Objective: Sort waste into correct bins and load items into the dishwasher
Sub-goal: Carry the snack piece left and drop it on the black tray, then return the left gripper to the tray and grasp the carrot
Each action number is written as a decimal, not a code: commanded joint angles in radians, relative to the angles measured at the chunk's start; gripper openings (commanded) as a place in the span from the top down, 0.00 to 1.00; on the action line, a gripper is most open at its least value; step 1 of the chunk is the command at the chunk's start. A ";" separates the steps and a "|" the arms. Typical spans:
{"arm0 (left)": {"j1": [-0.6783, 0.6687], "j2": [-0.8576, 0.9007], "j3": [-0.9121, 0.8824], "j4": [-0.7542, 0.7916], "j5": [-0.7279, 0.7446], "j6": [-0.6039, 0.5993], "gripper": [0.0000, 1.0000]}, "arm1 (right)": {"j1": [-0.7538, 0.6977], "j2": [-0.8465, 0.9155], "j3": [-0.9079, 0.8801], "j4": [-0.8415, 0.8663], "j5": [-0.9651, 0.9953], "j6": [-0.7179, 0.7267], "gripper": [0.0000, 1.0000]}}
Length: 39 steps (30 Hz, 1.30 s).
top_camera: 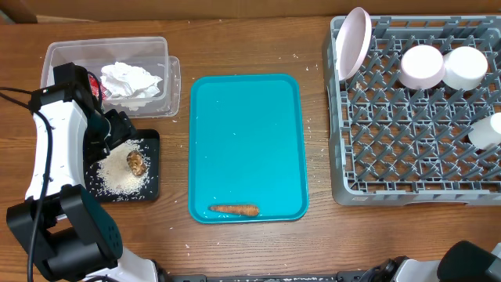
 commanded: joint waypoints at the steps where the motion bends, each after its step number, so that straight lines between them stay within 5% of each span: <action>1: -0.016 -0.023 -0.008 -0.005 0.056 0.009 0.20 | 0.001 -0.006 -0.001 0.002 0.003 -0.003 0.00; 8: -0.148 -0.023 -0.008 -0.045 0.288 0.150 0.20 | 0.001 -0.006 -0.001 0.002 0.003 -0.003 0.00; 23: -0.833 -0.023 -0.014 -0.145 0.199 0.183 0.12 | 0.001 -0.006 -0.001 0.002 0.003 -0.003 0.00; 30: -0.959 -0.023 -0.116 -0.121 0.178 0.168 0.13 | 0.001 -0.006 -0.001 0.002 0.003 -0.003 0.00; 39: -0.968 -0.023 -0.263 -0.039 0.085 0.106 0.15 | 0.001 -0.006 -0.001 0.002 0.003 -0.003 0.00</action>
